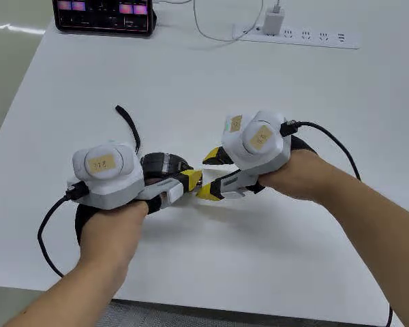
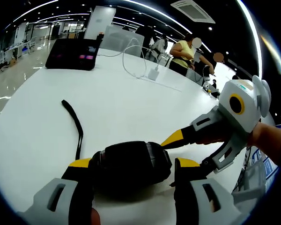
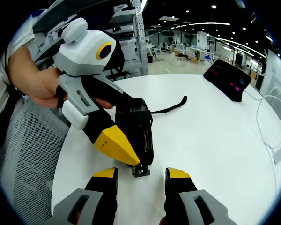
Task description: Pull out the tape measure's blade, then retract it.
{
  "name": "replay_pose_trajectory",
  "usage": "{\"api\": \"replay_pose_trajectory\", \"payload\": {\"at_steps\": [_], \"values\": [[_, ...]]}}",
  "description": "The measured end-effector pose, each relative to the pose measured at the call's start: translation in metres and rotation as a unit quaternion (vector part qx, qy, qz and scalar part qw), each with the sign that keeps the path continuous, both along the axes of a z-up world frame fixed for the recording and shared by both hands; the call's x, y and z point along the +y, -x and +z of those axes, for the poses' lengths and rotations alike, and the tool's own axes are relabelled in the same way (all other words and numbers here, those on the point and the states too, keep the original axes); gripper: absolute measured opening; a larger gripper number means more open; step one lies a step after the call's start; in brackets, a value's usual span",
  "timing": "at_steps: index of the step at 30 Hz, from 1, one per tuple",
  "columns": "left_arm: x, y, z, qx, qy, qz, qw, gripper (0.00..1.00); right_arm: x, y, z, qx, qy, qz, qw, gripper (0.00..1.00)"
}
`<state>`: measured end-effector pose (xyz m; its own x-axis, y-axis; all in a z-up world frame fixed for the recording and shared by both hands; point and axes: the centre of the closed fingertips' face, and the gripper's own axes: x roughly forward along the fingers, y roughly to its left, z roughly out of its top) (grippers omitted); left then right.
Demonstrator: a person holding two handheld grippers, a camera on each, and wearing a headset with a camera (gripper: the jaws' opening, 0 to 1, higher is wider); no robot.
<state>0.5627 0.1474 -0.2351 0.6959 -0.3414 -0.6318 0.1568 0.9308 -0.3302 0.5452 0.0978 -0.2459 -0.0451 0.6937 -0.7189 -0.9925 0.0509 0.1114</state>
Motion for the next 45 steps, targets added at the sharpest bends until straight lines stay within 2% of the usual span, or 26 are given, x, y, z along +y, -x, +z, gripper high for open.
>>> {"api": "replay_pose_trajectory", "payload": {"at_steps": [6,15,19,26,36,40,43,45], "values": [[-0.001,0.001,0.004,-0.008,-0.005,-0.014,0.9999,0.68,-0.007,0.000,0.004,0.001,-0.002,-0.019,0.9998,0.43],[-0.002,0.005,0.009,-0.018,-0.011,-0.035,0.9992,0.70,-0.018,-0.001,0.012,-0.014,-0.007,-0.043,0.9990,0.51],[-0.002,0.006,0.012,-0.023,-0.007,-0.039,0.9989,0.72,-0.022,-0.001,0.016,-0.007,-0.012,-0.060,0.9981,0.56],[-0.003,0.009,0.012,-0.027,-0.016,-0.057,0.9979,0.72,-0.029,0.002,0.020,-0.008,-0.017,-0.071,0.9973,0.57],[0.002,0.011,0.015,-0.032,-0.025,-0.067,0.9970,0.72,-0.030,0.000,0.027,0.001,-0.038,-0.090,0.9952,0.57],[0.002,0.015,0.018,-0.037,-0.033,-0.086,0.9950,0.72,-0.032,0.002,0.032,0.001,-0.049,-0.099,0.9938,0.59],[0.006,0.017,0.020,-0.042,-0.033,-0.092,0.9943,0.73,-0.037,0.003,0.035,-0.002,-0.059,-0.109,0.9923,0.62],[0.010,0.019,0.023,-0.048,-0.041,-0.097,0.9932,0.74,-0.041,0.004,0.038,-0.001,-0.066,-0.117,0.9909,0.63]]}}
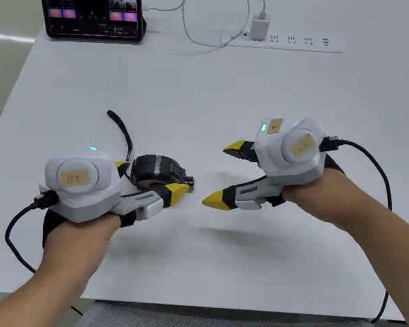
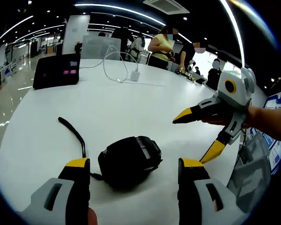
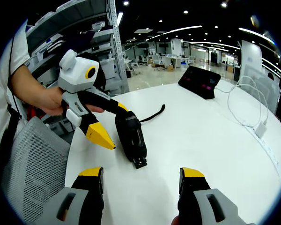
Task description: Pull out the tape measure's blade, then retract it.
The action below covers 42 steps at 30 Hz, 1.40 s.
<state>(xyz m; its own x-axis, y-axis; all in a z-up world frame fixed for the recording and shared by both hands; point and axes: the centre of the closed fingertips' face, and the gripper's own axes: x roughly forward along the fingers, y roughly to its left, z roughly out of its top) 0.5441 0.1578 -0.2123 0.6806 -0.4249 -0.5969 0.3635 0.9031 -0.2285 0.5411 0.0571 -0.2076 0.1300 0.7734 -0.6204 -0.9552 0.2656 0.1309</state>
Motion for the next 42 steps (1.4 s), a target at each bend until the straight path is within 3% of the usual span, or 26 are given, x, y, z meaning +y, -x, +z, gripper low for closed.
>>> {"api": "replay_pose_trajectory", "payload": {"at_steps": [4,21,34,42], "values": [[0.002,0.005,0.005,-0.006,0.002,-0.025,0.9997,0.75,-0.007,0.001,0.008,-0.002,-0.018,-0.013,0.9997,0.65],[0.007,0.026,0.017,-0.017,-0.020,-0.078,0.9966,0.83,-0.040,0.011,0.028,-0.016,-0.031,-0.057,0.9978,0.74],[0.015,0.038,0.023,-0.024,-0.046,-0.107,0.9929,0.86,-0.060,0.019,0.035,-0.025,-0.032,-0.078,0.9961,0.80],[0.019,0.044,0.024,-0.026,-0.045,-0.118,0.9917,0.88,-0.075,0.027,0.030,-0.025,-0.023,-0.088,0.9956,0.86]]}}
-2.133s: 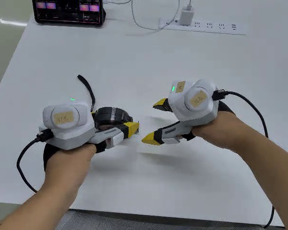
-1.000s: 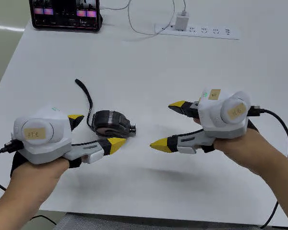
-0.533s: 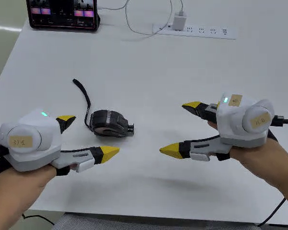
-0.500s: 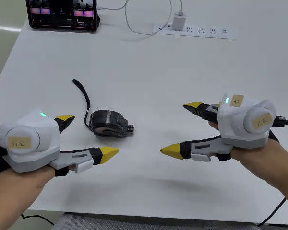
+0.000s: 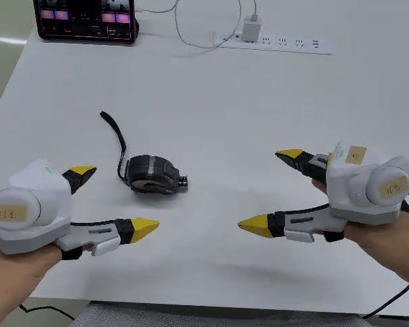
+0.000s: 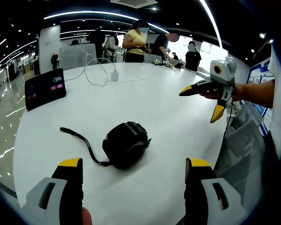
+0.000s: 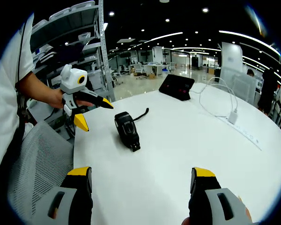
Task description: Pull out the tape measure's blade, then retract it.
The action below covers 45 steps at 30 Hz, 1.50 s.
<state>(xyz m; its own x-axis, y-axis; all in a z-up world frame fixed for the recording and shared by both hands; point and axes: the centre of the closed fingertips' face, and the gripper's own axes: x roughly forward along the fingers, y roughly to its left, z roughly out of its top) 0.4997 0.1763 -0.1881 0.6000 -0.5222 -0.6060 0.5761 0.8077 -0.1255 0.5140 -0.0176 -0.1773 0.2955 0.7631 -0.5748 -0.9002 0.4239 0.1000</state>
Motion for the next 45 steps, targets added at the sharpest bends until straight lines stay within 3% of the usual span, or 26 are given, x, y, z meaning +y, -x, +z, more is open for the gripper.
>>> {"api": "replay_pose_trajectory", "payload": {"at_steps": [16,34,45], "values": [[0.006,0.017,0.003,-0.003,0.003,-0.029,0.9996,0.94,-0.021,0.012,-0.002,0.002,0.006,-0.024,0.9997,0.99],[0.017,0.031,0.003,0.003,-0.009,-0.039,0.9992,0.99,-0.039,0.023,0.001,-0.004,0.013,-0.040,0.9991,0.99],[0.015,0.036,0.002,0.004,-0.011,-0.045,0.9989,0.99,-0.043,0.026,0.001,-0.001,0.004,-0.051,0.9987,0.99]]}}
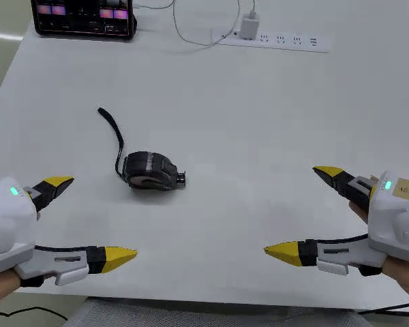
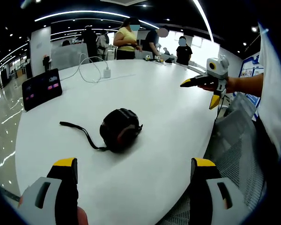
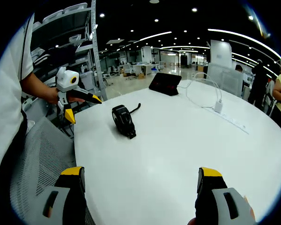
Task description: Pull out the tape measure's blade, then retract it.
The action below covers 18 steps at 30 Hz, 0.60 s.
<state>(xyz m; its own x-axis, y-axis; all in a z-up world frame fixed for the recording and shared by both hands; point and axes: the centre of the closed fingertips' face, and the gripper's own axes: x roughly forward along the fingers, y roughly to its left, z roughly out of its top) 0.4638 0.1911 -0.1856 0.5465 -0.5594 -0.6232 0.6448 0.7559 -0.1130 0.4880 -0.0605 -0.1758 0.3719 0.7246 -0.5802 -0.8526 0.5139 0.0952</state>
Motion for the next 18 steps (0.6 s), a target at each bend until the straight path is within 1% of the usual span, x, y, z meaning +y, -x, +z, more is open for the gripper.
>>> {"api": "replay_pose_trajectory", "payload": {"at_steps": [4,18], "values": [[0.0001,-0.0005,0.0005,-0.002,-0.002,-0.002,1.0000,0.99,0.0011,0.0010,0.0002,0.002,-0.004,-0.001,1.0000,0.99],[0.0031,0.0013,-0.0012,0.001,-0.005,-0.004,1.0000,0.99,0.0009,0.0023,0.0010,0.002,-0.005,-0.002,1.0000,0.99]]}}
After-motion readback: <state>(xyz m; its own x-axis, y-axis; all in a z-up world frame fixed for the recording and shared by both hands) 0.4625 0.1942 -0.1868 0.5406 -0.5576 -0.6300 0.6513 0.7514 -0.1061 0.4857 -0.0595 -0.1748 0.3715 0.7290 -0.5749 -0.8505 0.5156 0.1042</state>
